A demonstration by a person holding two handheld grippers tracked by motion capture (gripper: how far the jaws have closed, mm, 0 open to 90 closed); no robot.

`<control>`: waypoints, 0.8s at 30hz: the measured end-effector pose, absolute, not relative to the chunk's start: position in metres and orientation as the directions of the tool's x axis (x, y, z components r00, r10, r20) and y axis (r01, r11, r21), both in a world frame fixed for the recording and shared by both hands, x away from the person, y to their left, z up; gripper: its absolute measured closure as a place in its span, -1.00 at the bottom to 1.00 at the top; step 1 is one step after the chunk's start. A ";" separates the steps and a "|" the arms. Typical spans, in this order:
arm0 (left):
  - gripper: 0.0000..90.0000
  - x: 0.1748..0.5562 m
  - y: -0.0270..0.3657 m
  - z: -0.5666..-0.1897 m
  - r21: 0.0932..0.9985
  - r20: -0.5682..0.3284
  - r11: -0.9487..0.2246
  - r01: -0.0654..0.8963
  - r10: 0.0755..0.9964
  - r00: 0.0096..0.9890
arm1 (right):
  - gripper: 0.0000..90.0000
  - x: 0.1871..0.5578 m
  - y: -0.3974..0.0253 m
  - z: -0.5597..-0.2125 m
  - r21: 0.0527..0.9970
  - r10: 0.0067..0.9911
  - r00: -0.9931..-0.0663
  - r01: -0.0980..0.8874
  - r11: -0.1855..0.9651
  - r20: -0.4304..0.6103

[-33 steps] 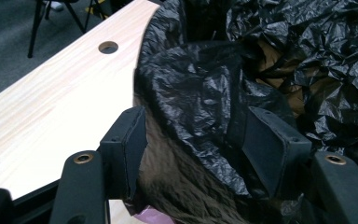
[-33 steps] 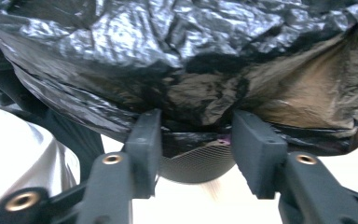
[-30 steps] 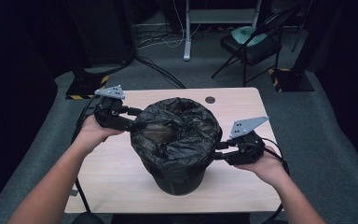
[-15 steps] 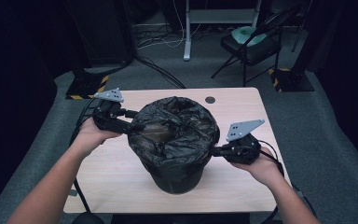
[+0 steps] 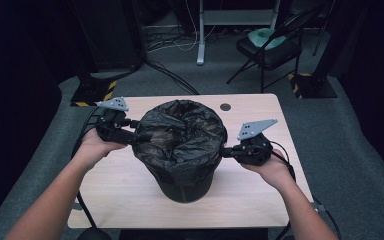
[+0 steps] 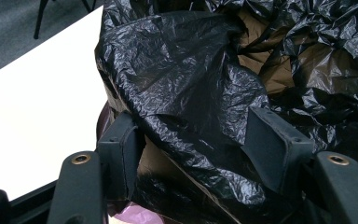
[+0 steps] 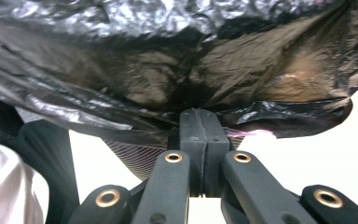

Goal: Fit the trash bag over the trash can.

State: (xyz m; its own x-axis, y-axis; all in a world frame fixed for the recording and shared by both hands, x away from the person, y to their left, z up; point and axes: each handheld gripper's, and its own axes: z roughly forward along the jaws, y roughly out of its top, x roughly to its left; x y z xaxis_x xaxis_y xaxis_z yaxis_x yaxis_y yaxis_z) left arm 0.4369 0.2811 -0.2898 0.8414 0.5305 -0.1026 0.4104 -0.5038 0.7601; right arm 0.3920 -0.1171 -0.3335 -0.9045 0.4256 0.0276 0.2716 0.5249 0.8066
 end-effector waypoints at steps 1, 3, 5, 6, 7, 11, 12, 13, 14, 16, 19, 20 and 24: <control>-0.16 0.437 0.281 -0.290 0.760 -0.101 -0.505 0.409 0.531 0.842 | 1.00 0.391 -0.117 -0.334 0.809 0.422 -0.906 0.268 0.524 0.027; -0.18 0.437 0.281 -0.289 0.761 -0.098 -0.503 0.410 0.535 0.839 | 1.00 0.389 -0.119 -0.334 0.810 0.417 -0.909 0.262 0.525 0.024; -0.19 0.438 0.281 -0.286 0.765 -0.097 -0.491 0.417 0.553 0.828 | 1.00 0.388 -0.120 -0.334 0.814 0.416 -0.909 0.259 0.520 0.023; -0.20 0.438 0.282 -0.283 0.768 -0.092 -0.484 0.419 0.564 0.821 | 1.00 0.388 -0.122 -0.334 0.815 0.413 -0.910 0.258 0.518 0.026; -0.20 0.439 0.282 -0.281 0.770 -0.089 -0.477 0.424 0.577 0.812 | 0.98 0.387 -0.123 -0.333 0.815 0.411 -0.911 0.263 0.517 0.034; -0.20 0.437 0.283 -0.268 0.784 -0.064 -0.468 0.409 0.594 0.802 | 0.35 0.380 -0.127 -0.326 0.842 0.453 -0.891 0.265 0.470 0.028; -0.20 0.437 0.283 -0.265 0.785 -0.060 -0.469 0.405 0.593 0.803 | 0.21 0.378 -0.128 -0.324 0.849 0.448 -0.893 0.264 0.457 0.037; -0.20 0.436 0.283 -0.263 0.785 -0.056 -0.471 0.402 0.593 0.803 | 0.12 0.377 -0.128 -0.323 0.849 0.435 -0.899 0.266 0.457 0.048; -0.20 0.435 0.283 -0.259 0.785 -0.047 -0.475 0.397 0.594 0.803 | 0.09 0.376 -0.128 -0.323 0.846 0.426 -0.903 0.265 0.463 0.050; -0.21 0.433 0.282 -0.252 0.788 -0.035 -0.480 0.386 0.590 0.807 | 0.02 0.373 -0.126 -0.322 0.848 0.408 -0.912 0.238 0.473 0.028; -0.21 0.431 0.277 -0.244 0.792 -0.027 -0.487 0.370 0.577 0.817 | -0.03 0.372 -0.122 -0.323 0.849 0.389 -0.921 0.226 0.477 0.027; -0.21 0.431 0.274 -0.243 0.790 -0.023 -0.494 0.364 0.569 0.822 | -0.04 0.372 -0.121 -0.323 0.847 0.383 -0.924 0.220 0.484 0.021; -0.22 0.430 0.260 -0.237 0.783 -0.006 -0.521 0.340 0.540 0.842 | -0.10 0.372 -0.116 -0.323 0.839 0.366 -0.930 0.220 0.498 0.026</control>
State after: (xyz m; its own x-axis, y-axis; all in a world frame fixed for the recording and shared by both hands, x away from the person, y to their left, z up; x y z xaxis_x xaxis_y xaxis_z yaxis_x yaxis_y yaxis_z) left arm 0.4300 0.2604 -0.2368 0.8416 0.5400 -0.0059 0.3397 -0.5208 0.7832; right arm 0.3720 -0.1157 -0.3229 -0.9302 0.3662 0.0261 0.2198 0.4984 0.8386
